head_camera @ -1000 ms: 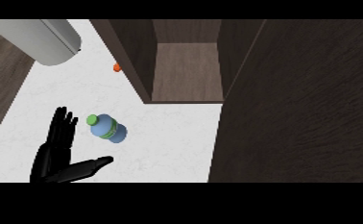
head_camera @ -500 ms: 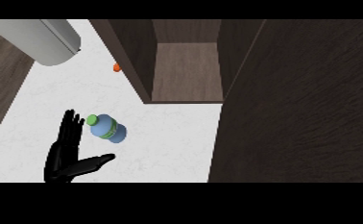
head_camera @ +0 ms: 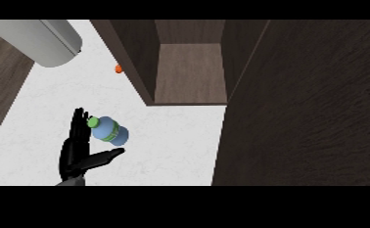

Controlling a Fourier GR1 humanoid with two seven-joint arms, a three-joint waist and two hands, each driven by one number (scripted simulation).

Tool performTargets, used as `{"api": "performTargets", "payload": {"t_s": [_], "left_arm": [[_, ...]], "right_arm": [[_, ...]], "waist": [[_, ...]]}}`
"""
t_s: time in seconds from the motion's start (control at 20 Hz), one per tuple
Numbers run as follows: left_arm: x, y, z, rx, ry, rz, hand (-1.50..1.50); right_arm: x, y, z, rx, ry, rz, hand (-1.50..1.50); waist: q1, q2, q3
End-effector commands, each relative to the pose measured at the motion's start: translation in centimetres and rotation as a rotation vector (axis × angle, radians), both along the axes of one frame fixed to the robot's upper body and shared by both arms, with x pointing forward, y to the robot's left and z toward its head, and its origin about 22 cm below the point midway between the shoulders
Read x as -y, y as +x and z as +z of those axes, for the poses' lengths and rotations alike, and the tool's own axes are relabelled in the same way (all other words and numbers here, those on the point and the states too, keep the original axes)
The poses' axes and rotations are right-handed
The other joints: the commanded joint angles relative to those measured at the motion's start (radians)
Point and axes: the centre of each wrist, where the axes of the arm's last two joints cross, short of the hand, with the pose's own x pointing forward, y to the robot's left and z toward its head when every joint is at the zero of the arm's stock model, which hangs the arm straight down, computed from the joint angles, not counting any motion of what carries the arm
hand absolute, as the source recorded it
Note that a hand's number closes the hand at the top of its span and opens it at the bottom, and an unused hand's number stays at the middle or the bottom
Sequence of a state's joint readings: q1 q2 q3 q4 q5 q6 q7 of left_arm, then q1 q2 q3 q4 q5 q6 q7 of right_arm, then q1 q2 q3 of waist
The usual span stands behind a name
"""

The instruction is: Pick up the bottled water, place it into the cabinet and close the cabinet

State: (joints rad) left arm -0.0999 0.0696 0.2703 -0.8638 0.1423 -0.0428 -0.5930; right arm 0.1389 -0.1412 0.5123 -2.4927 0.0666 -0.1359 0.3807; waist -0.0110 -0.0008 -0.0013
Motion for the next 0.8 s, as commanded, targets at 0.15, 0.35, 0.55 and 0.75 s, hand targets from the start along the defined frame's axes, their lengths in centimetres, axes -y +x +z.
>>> {"api": "performTargets", "payload": {"t_s": [0.15,0.35,0.55,0.75], "left_arm": [[1.1,0.0,-2.4,0.047,-0.035,0.058,-1.50],[-1.0,0.7,-2.5,0.091,-0.044,0.052,-1.50],[1.3,2.2,-2.8,0.111,-0.098,-0.016,1.50],[2.2,4.7,-0.9,0.128,-0.053,-0.094,1.50]], "right_arm": [[1.1,-2.3,1.2,0.061,-0.022,-0.057,-1.50],[0.8,-2.0,1.9,0.081,-0.023,-0.037,-1.50],[1.2,-2.6,2.2,0.050,-0.033,-0.026,-1.50],[0.6,-2.2,1.9,0.062,-0.011,-0.038,-1.50]], "waist": [[-0.001,0.000,0.000],[-0.003,0.002,-0.001],[-0.009,0.002,0.000],[-0.002,-0.001,0.001]]}}
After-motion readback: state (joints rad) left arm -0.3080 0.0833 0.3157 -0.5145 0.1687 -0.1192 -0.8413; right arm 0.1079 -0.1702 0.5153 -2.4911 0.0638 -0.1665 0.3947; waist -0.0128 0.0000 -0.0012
